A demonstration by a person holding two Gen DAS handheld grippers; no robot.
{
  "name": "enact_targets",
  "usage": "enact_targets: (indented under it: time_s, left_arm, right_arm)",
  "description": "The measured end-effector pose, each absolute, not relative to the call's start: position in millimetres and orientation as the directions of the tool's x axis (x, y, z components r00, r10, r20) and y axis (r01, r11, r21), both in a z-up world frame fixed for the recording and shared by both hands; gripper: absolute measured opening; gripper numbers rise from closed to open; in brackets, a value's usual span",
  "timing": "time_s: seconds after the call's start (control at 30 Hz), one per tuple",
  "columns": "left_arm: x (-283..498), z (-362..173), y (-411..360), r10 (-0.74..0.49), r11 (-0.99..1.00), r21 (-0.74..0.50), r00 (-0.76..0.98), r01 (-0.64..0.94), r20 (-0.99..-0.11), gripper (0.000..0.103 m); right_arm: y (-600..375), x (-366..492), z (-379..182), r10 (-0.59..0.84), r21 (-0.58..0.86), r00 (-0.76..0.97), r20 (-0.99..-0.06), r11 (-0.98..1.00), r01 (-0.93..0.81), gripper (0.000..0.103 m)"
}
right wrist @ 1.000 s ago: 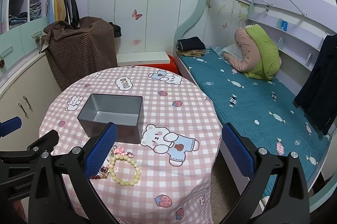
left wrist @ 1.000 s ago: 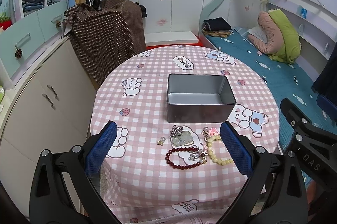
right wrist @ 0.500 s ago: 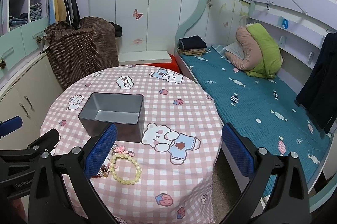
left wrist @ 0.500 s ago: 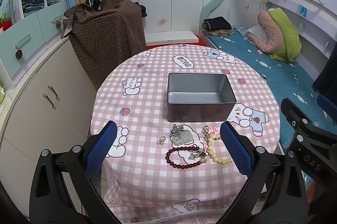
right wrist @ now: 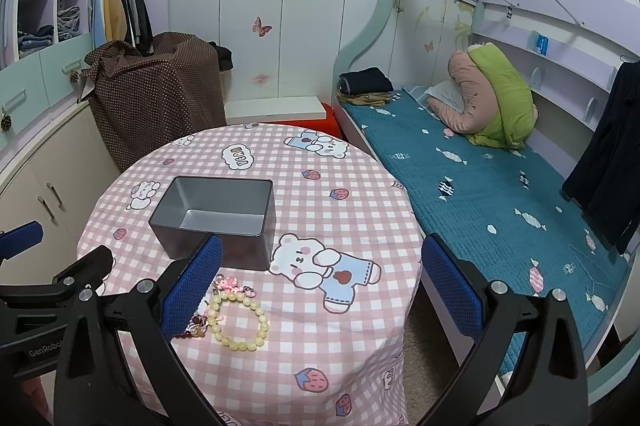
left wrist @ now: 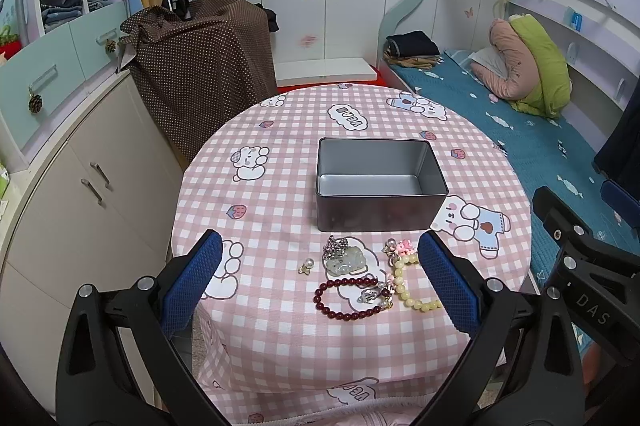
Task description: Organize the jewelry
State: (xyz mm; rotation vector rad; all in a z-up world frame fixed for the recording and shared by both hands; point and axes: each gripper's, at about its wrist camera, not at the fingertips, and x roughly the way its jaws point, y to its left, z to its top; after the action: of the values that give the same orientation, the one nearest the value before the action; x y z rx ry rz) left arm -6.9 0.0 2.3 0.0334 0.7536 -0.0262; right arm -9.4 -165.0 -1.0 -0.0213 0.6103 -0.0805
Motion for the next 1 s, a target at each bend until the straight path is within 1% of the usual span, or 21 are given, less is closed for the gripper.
enact_targets:
  time_s: [1.0]
  left_arm:
    - [-5.8, -2.9, -2.3, -0.011, 0.999, 0.027, 0.721, 0.042, -0.693, 0.098]
  right_arm:
    - [-165.7, -4.7, -6.3, -0.063, -0.026, 0.803, -0.592, 0.998, 0.059, 0.096]
